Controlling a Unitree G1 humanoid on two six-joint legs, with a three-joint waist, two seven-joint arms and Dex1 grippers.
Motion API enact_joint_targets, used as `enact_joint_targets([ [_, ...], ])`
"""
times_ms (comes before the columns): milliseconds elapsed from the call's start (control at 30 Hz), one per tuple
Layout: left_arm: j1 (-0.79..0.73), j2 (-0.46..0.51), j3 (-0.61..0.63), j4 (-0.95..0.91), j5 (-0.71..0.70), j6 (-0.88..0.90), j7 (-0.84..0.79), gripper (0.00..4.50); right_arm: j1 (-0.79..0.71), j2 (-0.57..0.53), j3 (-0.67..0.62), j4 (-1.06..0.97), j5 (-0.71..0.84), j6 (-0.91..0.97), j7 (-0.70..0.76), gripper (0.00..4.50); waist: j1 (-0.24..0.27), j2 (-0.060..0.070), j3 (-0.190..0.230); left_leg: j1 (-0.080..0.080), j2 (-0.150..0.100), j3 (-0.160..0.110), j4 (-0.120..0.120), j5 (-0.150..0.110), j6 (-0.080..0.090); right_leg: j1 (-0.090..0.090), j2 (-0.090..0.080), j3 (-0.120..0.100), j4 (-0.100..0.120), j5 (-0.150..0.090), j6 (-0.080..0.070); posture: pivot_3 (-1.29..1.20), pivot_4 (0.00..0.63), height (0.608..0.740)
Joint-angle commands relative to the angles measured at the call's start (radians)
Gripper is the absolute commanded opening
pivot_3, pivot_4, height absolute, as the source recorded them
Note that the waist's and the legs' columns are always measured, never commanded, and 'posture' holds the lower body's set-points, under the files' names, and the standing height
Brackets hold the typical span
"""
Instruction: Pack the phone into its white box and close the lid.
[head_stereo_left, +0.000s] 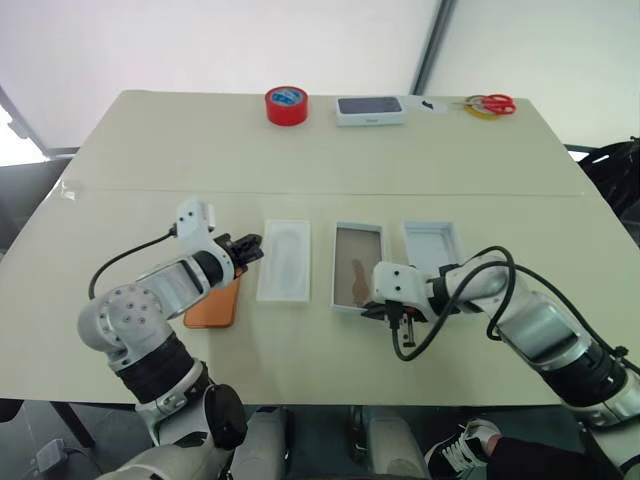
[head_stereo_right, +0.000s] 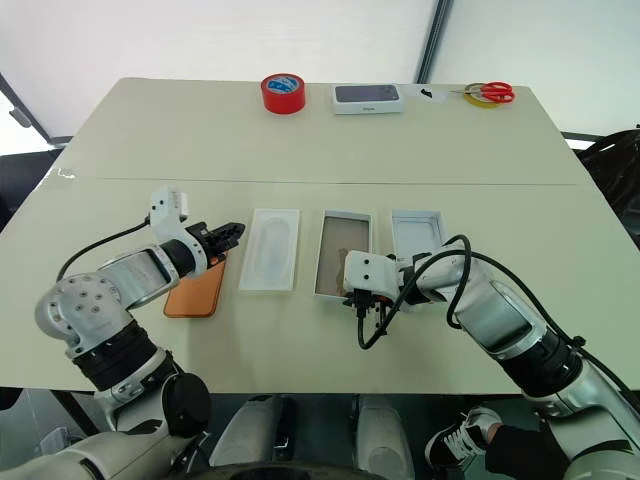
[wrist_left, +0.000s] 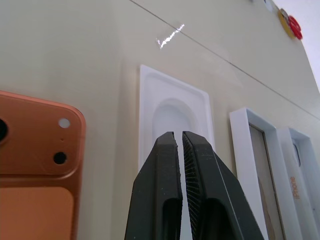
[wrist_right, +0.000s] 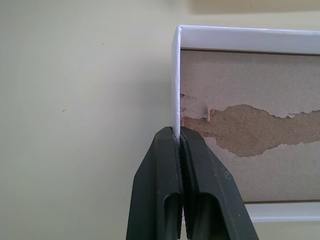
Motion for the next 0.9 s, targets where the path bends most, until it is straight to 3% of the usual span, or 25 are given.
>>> enact_joint_targets([
  [33,-0.003,-0.016,-0.054,0.012,0.008,0.009,0.003,0.80,0.006,-0.002,0.013,-0.014,-0.026,-0.035,-0.001,0.00,0.000,0.000,0.000,0.000,0.000,0.000,0.000,0.000,0.000,0.000,0.000,0.000,0.000,0.000,0.000,0.00,0.150,0.738],
  [100,-0.011,-0.016,-0.072,0.025,0.025,0.009,0.014,1.57,0.007,0.006,0.018,-0.005,-0.032,-0.035,-0.006,0.00,0.000,0.000,0.000,0.000,0.000,0.000,0.000,0.000,0.000,0.000,0.000,0.000,0.000,0.000,0.000,0.00,0.150,0.738],
  [233,-0.003,0.021,-0.160,0.047,0.081,-0.001,0.026,3.62,0.008,0.018,0.021,-0.008,-0.029,-0.028,-0.005,0.00,0.000,0.000,0.000,0.000,0.000,0.000,0.000,0.000,0.000,0.000,0.000,0.000,0.000,0.000,0.000,0.00,0.150,0.738],
  [500,-0.012,0.030,-0.242,0.075,0.148,-0.035,0.023,3.62,0.010,0.033,0.027,-0.009,-0.034,-0.018,0.000,0.00,0.000,0.000,0.000,0.000,0.000,0.000,0.000,0.000,0.000,0.000,0.000,0.000,0.000,0.000,0.000,0.00,0.150,0.738],
  [800,-0.032,-0.009,-0.180,0.097,0.177,-0.020,0.010,3.62,0.014,0.041,0.027,-0.008,-0.041,-0.010,-0.006,0.00,0.000,0.000,0.000,0.000,0.000,0.000,0.000,0.000,0.000,0.000,0.000,0.000,0.000,0.000,0.000,0.00,0.150,0.738],
  [900,-0.038,-0.018,-0.144,0.100,0.186,-0.003,0.006,2.73,0.013,0.044,0.028,-0.007,-0.043,-0.008,-0.008,0.00,-0.001,0.000,0.000,0.000,0.000,0.000,0.000,0.000,0.000,0.000,0.000,0.000,0.000,0.000,0.000,0.00,0.150,0.738],
])
